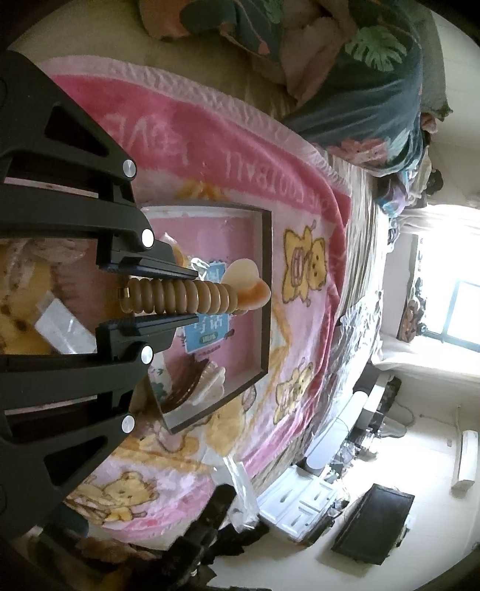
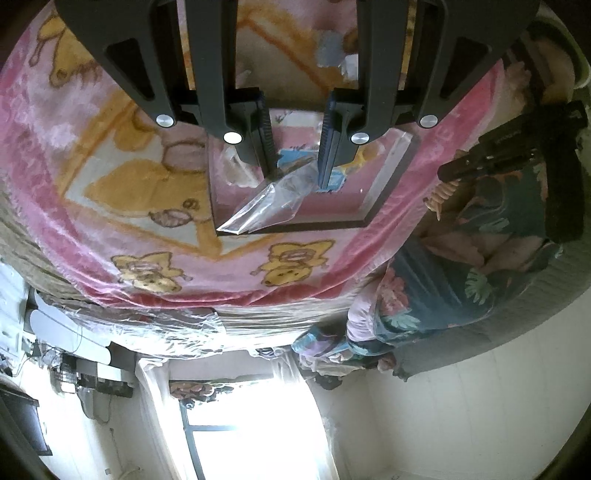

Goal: Organize jewelry
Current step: 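Carry the coiled hair tie and clear bag over the box with both tools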

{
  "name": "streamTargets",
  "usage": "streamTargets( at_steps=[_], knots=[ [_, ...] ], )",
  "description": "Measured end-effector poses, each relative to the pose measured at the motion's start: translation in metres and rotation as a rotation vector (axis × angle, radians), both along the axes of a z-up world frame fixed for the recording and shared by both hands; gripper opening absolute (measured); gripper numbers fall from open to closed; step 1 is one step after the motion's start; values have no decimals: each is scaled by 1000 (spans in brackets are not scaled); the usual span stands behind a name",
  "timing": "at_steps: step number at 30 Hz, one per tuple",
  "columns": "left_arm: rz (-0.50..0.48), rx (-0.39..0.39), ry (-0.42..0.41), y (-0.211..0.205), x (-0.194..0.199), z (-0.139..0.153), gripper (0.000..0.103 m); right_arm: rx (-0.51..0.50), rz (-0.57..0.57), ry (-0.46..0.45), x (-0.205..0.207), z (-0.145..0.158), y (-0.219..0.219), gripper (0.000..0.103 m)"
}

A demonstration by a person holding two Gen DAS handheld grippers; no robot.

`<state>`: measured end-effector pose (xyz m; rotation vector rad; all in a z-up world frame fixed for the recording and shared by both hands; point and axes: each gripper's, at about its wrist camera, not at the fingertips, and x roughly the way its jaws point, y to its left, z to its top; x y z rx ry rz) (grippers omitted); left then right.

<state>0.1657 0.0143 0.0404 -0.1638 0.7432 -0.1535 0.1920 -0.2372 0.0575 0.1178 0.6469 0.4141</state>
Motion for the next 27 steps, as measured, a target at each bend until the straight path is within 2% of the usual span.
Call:
streamTargets(
  at_steps=[6, 14, 27],
  knots=[
    [-7, 9, 39, -6, 23, -15, 10, -35, -6, 25, 23, -7, 3, 21],
    [-2, 20, 89, -7, 48, -39, 10, -94, 10, 95, 51, -31, 16, 21],
    [26, 12, 143, 10, 78, -65, 11, -128, 97, 197, 73, -68, 45, 22]
  ],
)
